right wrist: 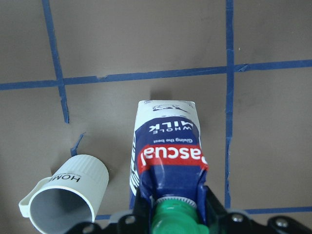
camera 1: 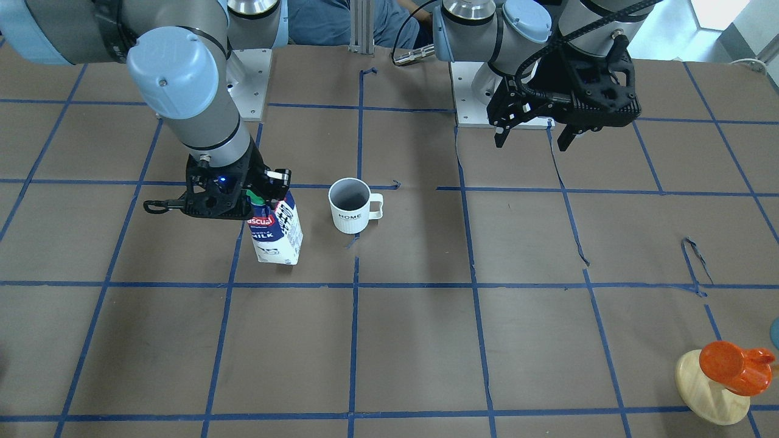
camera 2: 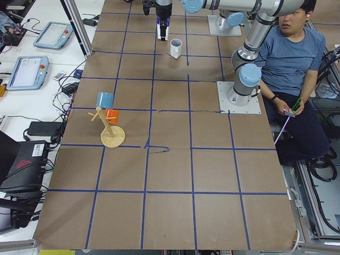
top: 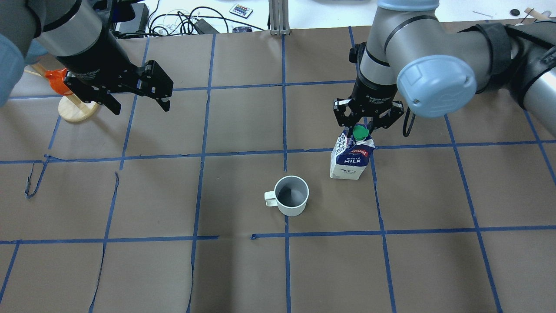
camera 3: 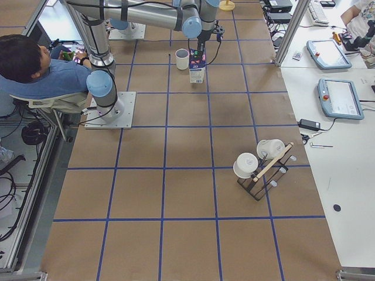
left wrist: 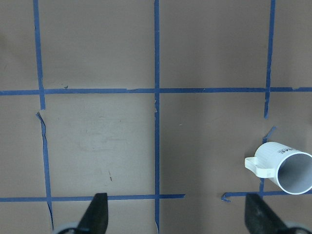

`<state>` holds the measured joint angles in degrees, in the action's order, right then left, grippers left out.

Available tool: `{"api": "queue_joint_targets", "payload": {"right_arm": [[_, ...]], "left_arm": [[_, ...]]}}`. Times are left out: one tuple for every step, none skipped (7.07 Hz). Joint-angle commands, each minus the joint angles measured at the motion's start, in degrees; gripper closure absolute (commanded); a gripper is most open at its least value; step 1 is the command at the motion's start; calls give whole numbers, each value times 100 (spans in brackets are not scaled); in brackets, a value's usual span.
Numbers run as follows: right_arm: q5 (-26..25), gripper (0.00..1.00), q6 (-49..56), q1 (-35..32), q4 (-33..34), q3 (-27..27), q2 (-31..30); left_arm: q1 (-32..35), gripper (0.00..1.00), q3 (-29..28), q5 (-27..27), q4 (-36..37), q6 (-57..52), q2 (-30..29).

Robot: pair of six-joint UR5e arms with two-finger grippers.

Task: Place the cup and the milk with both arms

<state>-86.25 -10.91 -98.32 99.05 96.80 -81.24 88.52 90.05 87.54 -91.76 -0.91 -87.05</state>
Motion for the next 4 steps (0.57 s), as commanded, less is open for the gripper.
{"api": "queue_joint_targets", "payload": {"right_arm": [[3,88,-243,-423,-9,75,55],[-6,87,-271,-520,8,206,47],[29,84,-271,-530,35,260,47],[81,83,-280,-530,26,260,47]], "left_arm": [[-19,0,4,18,-34,39,39],[-27,0,4,9,-34,39,39],[-28,0,4,9,-43,39,39],[-28,0,4,18,-61,56,48]]}}
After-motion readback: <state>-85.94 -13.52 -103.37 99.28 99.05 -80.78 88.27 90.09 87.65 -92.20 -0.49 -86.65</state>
